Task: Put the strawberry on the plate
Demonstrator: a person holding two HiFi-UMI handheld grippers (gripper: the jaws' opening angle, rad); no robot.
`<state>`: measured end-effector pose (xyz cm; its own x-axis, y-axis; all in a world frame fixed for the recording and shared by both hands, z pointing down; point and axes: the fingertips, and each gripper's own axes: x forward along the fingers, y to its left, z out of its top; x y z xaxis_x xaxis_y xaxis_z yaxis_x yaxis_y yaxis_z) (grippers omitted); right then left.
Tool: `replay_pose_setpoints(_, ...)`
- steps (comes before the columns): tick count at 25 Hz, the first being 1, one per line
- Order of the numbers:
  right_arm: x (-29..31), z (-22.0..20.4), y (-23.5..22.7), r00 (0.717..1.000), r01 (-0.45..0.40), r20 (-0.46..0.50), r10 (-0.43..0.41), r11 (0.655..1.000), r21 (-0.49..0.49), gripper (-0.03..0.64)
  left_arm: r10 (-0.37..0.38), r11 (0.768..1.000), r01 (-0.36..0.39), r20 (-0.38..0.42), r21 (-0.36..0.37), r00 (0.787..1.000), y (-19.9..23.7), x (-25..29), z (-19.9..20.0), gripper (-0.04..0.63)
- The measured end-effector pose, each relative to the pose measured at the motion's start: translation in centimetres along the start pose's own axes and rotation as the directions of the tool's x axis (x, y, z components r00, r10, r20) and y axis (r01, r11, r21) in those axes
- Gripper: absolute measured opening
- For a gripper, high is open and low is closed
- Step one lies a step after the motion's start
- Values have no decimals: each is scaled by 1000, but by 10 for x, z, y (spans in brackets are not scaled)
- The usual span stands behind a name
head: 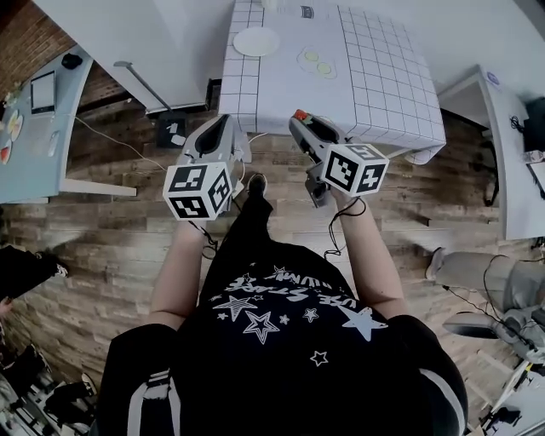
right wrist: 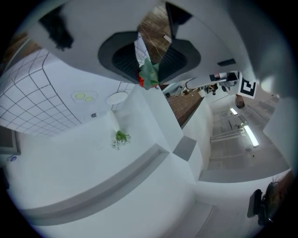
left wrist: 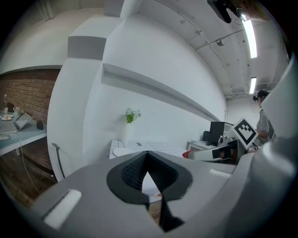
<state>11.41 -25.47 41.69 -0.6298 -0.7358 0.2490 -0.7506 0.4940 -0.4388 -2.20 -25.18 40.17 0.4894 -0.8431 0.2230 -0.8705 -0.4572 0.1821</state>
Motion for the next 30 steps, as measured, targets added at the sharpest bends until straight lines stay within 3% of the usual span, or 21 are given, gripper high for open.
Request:
replay_pose_setpoints(9,-10,-14,1,999,-34,-22,33,999,-25,140,40,999,-40,3,3,999,-9,-8,-17,8)
replay_pose_setpoints(13,5,1,6,998,-58,-10,58,998,-30,140,63,997,-64,16,33,998,2,-7,2,8)
replay_pose_setpoints(16,57,27,-16,999,-52,-19,51,998,-27,140,67,997,-67,4,45,998,39,39,21,8)
replay_pose_setpoints(20,117,35,-70,992,36,-123,-33,999,20,140,16,999,-20,-101,-41,995,75,117,9,9)
replay_pose_setpoints(23,173,52,-99,988,53,-143,-51,999,13,140,9,999,-14,-111,-42,994,113,166,18,9)
replay_pose_setpoints(30,227,53,-127,976,93,-195,-96,995,-21,140,7,999,-12,-140,-35,990,148,205,19,9)
